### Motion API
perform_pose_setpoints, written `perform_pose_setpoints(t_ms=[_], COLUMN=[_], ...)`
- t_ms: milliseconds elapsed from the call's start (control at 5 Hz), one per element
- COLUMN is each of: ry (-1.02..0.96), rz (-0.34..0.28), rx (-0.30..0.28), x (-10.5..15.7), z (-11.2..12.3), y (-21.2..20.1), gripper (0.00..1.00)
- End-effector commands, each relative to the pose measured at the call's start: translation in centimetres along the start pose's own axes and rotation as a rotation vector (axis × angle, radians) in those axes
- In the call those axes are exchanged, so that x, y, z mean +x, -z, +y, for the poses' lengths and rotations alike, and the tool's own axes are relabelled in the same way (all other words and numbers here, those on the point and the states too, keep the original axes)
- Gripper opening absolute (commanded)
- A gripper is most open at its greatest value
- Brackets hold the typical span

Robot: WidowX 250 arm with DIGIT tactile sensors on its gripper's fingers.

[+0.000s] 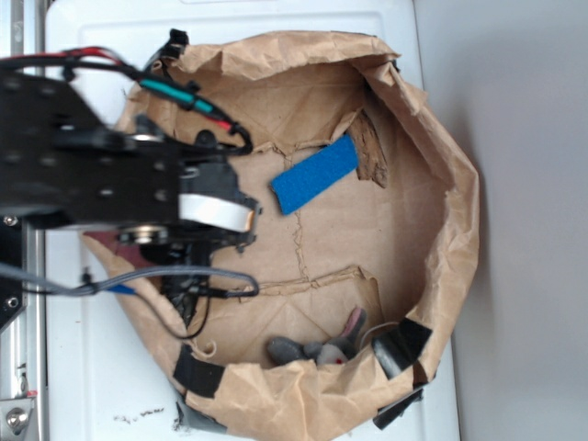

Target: Grab the blue ball.

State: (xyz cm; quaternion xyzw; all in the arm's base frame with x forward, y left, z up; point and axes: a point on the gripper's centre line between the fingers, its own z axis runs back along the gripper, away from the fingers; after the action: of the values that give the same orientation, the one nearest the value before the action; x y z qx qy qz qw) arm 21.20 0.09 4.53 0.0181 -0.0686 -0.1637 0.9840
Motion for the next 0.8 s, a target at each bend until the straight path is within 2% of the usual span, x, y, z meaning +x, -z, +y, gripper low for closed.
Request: perform_pose_setpoints(t_ms=[0, 200, 400, 600], ry=[-0.053, -0.11, -0.116, -0.095], rz=[-0.273, -0.345, -0.324, -0.269], rx=[-0.03, -0.069, -0.075, -0.075], x=[1.5, 1.4, 1.6, 1.7], z=[0.6, 1.0, 1.5, 1.6], y=[-8.1, -12.0, -12.2, -10.2], gripper=[0.0, 0.0, 0.75, 1.0])
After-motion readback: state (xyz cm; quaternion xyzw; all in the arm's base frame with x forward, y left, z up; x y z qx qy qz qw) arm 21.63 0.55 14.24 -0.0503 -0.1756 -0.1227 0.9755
